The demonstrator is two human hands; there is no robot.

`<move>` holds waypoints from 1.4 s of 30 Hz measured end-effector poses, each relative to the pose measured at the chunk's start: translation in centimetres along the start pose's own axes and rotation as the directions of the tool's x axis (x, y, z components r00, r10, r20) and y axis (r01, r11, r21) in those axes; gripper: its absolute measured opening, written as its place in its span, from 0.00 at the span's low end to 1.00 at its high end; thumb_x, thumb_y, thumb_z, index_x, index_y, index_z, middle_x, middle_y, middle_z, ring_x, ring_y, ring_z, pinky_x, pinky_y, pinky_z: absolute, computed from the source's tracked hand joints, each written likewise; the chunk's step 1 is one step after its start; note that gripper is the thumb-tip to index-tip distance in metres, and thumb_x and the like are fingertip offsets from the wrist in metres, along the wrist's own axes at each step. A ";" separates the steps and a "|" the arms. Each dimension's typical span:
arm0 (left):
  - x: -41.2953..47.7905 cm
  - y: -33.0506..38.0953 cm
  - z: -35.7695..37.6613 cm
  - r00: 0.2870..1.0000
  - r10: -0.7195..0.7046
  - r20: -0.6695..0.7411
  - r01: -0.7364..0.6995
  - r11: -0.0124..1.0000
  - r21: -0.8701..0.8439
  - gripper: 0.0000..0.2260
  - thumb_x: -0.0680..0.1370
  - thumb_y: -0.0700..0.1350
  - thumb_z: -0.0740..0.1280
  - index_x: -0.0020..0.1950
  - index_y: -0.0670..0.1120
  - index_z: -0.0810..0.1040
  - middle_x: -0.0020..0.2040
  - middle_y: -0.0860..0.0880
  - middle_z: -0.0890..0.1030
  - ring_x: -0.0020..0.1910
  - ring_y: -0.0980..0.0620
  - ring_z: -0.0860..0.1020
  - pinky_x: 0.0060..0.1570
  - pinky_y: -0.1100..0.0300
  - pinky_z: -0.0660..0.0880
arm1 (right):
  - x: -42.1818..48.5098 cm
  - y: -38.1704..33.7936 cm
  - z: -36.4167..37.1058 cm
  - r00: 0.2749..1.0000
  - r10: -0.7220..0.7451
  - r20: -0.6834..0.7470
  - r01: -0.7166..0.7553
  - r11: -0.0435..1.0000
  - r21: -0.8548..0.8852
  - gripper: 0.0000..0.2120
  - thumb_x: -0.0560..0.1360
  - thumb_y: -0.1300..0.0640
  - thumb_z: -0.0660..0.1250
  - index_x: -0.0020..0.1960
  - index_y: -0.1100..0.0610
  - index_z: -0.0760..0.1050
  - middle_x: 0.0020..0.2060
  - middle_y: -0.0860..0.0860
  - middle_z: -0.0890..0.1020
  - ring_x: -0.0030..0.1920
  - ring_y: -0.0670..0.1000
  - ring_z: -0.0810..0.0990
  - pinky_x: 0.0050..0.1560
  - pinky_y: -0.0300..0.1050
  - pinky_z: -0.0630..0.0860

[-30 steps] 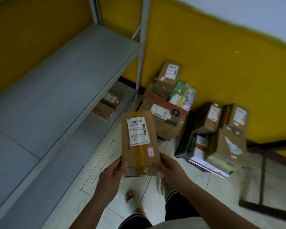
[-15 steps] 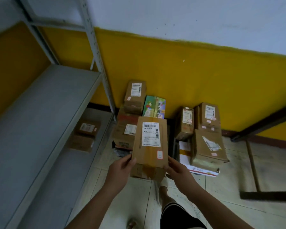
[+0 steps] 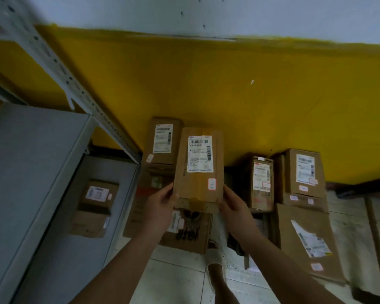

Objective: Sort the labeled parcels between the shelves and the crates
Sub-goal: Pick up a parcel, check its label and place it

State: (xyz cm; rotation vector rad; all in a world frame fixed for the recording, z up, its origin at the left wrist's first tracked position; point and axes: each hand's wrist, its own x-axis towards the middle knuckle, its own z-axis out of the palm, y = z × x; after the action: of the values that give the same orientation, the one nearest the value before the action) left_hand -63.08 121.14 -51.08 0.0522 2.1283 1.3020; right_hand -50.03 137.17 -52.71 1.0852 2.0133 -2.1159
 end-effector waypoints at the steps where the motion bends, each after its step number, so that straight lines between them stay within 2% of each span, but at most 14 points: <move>1: 1.5 0.3 0.6 1.000 -0.021 -0.006 0.021 1.000 -0.006 0.16 0.82 0.48 0.67 0.69 0.55 0.77 0.53 0.62 0.81 0.57 0.57 0.79 0.52 0.63 0.75 | 1.6 0.1 -0.4 1.000 -0.006 -0.002 0.006 1.000 0.008 0.21 0.82 0.45 0.60 0.75 0.38 0.65 0.63 0.37 0.80 0.63 0.40 0.78 0.62 0.43 0.76; 4: 5.0 0.4 1.9 0.997 -0.071 -0.017 0.070 0.996 -0.047 0.16 0.81 0.47 0.68 0.69 0.54 0.78 0.58 0.57 0.83 0.59 0.57 0.80 0.57 0.60 0.77 | 5.6 1.2 -1.1 1.000 0.002 -0.023 -0.002 1.000 0.011 0.22 0.82 0.44 0.61 0.75 0.36 0.64 0.63 0.38 0.80 0.61 0.41 0.80 0.62 0.48 0.79; 6: 6.8 -0.3 2.6 0.996 -0.080 -0.028 0.078 0.995 -0.055 0.16 0.81 0.46 0.69 0.69 0.53 0.78 0.56 0.60 0.83 0.57 0.61 0.79 0.60 0.58 0.77 | 7.5 2.2 -1.3 1.000 0.014 -0.013 -0.014 0.999 0.029 0.22 0.82 0.44 0.62 0.74 0.34 0.64 0.63 0.40 0.80 0.61 0.44 0.81 0.62 0.51 0.79; 9: 9.0 -1.5 3.4 0.995 -0.077 -0.057 0.076 0.997 -0.029 0.16 0.81 0.43 0.69 0.69 0.50 0.78 0.53 0.63 0.82 0.53 0.67 0.78 0.57 0.63 0.76 | 9.8 3.6 -1.1 0.999 0.041 -0.003 -0.041 0.998 0.050 0.22 0.82 0.46 0.61 0.75 0.36 0.63 0.64 0.41 0.80 0.61 0.44 0.81 0.62 0.51 0.79; 13: 11.6 -3.2 4.0 0.993 -0.076 -0.085 0.081 0.995 0.053 0.17 0.82 0.45 0.67 0.71 0.53 0.77 0.62 0.56 0.82 0.62 0.55 0.79 0.61 0.58 0.76 | 12.1 5.0 -0.6 0.998 0.053 -0.013 -0.053 0.998 0.023 0.22 0.83 0.49 0.60 0.75 0.36 0.63 0.62 0.39 0.81 0.59 0.41 0.81 0.55 0.40 0.81; 16: 12.5 -4.4 4.5 0.992 -0.037 -0.124 0.053 0.991 0.124 0.17 0.82 0.46 0.66 0.71 0.55 0.77 0.66 0.53 0.79 0.63 0.54 0.78 0.64 0.52 0.77 | 13.2 5.7 -0.1 0.998 0.069 -0.011 -0.069 0.998 -0.005 0.22 0.83 0.51 0.59 0.73 0.35 0.61 0.59 0.34 0.78 0.53 0.29 0.79 0.45 0.26 0.76; 18: 12.7 -4.7 4.8 0.987 -0.033 -0.157 0.051 0.992 0.114 0.15 0.82 0.45 0.67 0.69 0.53 0.78 0.64 0.52 0.79 0.62 0.54 0.78 0.64 0.52 0.77 | 13.9 6.2 0.0 0.997 0.077 -0.003 -0.077 0.995 -0.058 0.22 0.83 0.52 0.60 0.73 0.36 0.61 0.59 0.32 0.77 0.55 0.29 0.78 0.44 0.24 0.74; 20: 12.4 -4.8 4.8 0.980 -0.084 -0.183 0.087 0.996 0.010 0.13 0.81 0.42 0.67 0.65 0.51 0.80 0.63 0.52 0.80 0.62 0.54 0.78 0.64 0.53 0.76 | 14.3 6.7 -0.3 0.996 0.090 0.026 -0.086 0.988 -0.125 0.21 0.83 0.53 0.60 0.73 0.36 0.65 0.62 0.35 0.78 0.62 0.36 0.77 0.51 0.26 0.74; 23: 11.1 -4.9 3.8 0.972 -0.125 -0.199 0.093 0.983 -0.161 0.11 0.80 0.36 0.68 0.58 0.50 0.81 0.59 0.52 0.82 0.61 0.54 0.80 0.64 0.53 0.77 | 14.0 6.4 -1.1 0.994 0.098 0.049 -0.086 0.973 -0.216 0.20 0.83 0.57 0.60 0.67 0.33 0.71 0.62 0.38 0.79 0.62 0.39 0.77 0.60 0.37 0.73; 26: 8.5 -5.3 1.7 0.964 -0.186 -0.189 0.139 0.961 -0.238 0.12 0.80 0.35 0.66 0.55 0.51 0.81 0.56 0.52 0.83 0.57 0.55 0.81 0.61 0.57 0.77 | 12.9 5.0 -0.9 0.995 0.057 -0.080 -0.077 0.954 -0.290 0.14 0.83 0.59 0.61 0.56 0.40 0.76 0.57 0.46 0.81 0.56 0.47 0.81 0.57 0.46 0.77; 28: 6.4 -6.2 -0.3 0.943 -0.254 -0.214 0.195 0.944 -0.265 0.09 0.80 0.38 0.67 0.53 0.50 0.83 0.52 0.52 0.85 0.54 0.52 0.82 0.57 0.55 0.79 | 11.9 4.0 0.6 0.993 0.023 -0.119 -0.058 0.949 -0.309 0.12 0.82 0.60 0.62 0.51 0.43 0.77 0.53 0.48 0.81 0.49 0.47 0.81 0.52 0.47 0.79; 33: 1.6 -8.8 -6.1 0.853 -0.441 -0.279 0.249 0.814 -0.525 0.07 0.78 0.30 0.65 0.53 0.35 0.81 0.51 0.40 0.85 0.50 0.43 0.83 0.46 0.58 0.78 | 9.1 2.0 8.2 0.987 0.065 0.149 -0.005 0.929 -0.370 0.12 0.81 0.63 0.62 0.48 0.47 0.78 0.40 0.47 0.83 0.39 0.48 0.82 0.39 0.45 0.81; 39: -4.0 -14.9 -11.8 0.772 -0.518 -0.367 0.217 0.759 -0.614 0.09 0.80 0.32 0.63 0.53 0.38 0.83 0.48 0.40 0.86 0.49 0.41 0.85 0.53 0.51 0.78 | 5.5 4.3 20.4 0.871 0.063 0.487 0.155 0.906 -0.394 0.11 0.80 0.61 0.62 0.47 0.48 0.80 0.39 0.47 0.84 0.40 0.44 0.82 0.44 0.41 0.78; 42: -5.7 -19.4 -14.2 0.721 -0.571 -0.393 0.227 0.730 -0.645 0.10 0.81 0.32 0.62 0.54 0.39 0.82 0.49 0.42 0.86 0.50 0.41 0.84 0.54 0.50 0.78 | 4.0 7.1 26.1 0.807 0.087 0.584 0.189 0.899 -0.396 0.12 0.78 0.61 0.61 0.48 0.46 0.78 0.39 0.48 0.84 0.43 0.45 0.83 0.50 0.46 0.81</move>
State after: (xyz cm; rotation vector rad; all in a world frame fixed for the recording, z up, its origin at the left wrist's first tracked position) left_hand -60.59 98.09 -59.66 -1.1578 1.9127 1.7286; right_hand -61.64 114.60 -62.84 0.2455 2.0321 -1.5924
